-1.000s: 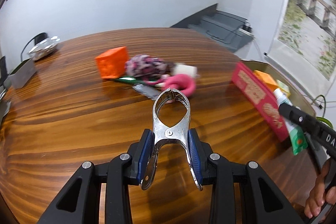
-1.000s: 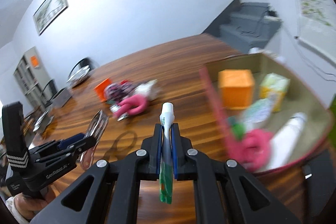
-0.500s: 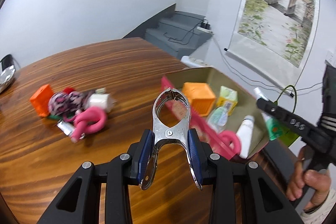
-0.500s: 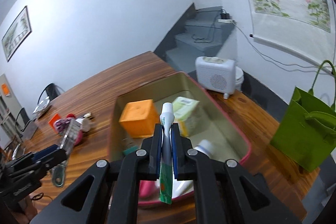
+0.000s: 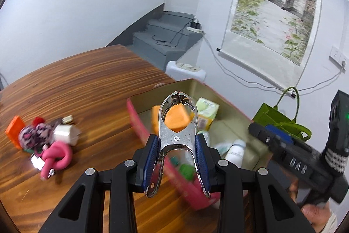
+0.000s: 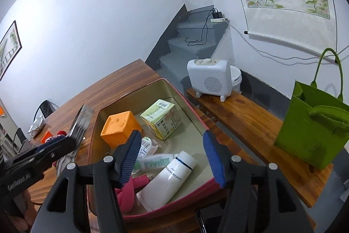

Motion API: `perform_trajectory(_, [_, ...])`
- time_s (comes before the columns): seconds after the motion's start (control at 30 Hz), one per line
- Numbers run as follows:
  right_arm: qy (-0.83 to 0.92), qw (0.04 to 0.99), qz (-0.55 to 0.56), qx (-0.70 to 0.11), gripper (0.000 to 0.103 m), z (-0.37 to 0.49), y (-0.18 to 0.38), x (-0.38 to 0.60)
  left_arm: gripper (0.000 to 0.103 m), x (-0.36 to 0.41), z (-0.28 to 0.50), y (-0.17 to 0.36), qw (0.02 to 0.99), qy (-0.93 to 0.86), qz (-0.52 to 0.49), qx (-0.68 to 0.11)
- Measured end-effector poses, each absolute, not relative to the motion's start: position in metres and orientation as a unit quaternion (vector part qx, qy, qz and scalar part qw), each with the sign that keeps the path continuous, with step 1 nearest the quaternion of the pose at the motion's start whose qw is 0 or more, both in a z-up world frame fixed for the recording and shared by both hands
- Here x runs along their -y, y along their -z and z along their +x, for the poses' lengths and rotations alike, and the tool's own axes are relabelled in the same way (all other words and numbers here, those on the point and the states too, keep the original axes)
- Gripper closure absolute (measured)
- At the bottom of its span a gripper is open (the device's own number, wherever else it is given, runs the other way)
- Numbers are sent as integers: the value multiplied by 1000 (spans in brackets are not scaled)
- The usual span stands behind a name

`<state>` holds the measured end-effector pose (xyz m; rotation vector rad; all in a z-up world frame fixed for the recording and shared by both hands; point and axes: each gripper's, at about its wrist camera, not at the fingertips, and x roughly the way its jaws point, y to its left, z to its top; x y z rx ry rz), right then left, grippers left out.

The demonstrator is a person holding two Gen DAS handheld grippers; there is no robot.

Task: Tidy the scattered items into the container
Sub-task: 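Drop the green tube into the tin with the right gripper while the left drops the silver clip, then return to the pile and grasp the pink knotted foam toy with the right gripper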

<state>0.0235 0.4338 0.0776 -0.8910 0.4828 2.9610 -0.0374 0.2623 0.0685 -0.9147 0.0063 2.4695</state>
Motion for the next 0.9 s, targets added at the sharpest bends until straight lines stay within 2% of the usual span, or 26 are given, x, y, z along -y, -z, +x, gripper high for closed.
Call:
perform_trajectory(0.27, [-943, 17, -283, -174, 37, 28, -72, -445, 65, -301, -51, -70, 292, -895, -339, -15])
perform_trajectory(0.3, [-943, 19, -283, -174, 36, 29, -72, -445, 59, -305, -52, -70, 293, -893, -341, -18])
perform_trajectory(0.33, [-943, 21, -283, -174, 35, 29, -73, -446, 46, -308, -54, -70, 292, -893, -342, -21])
perform_trajectory(0.7, [-943, 19, -281, -177, 31, 31, -73, -438, 43, -278, -57, -63, 254, -902, -350, -4])
perform_trajectory(0.77, [-943, 16, -282, -176, 30, 31, -73, -434, 30, -268, -56, -63, 244, -905, -350, 4])
perform_trajectory(0.83, [-943, 12, -283, -176, 30, 31, -73, -430, 25, -257, -54, -64, 231, -910, -345, 12])
perform_trajectory(0.9, [-943, 8, -282, -174, 30, 31, -75, -424, 25, -245, -53, -64, 218, -914, -342, 19])
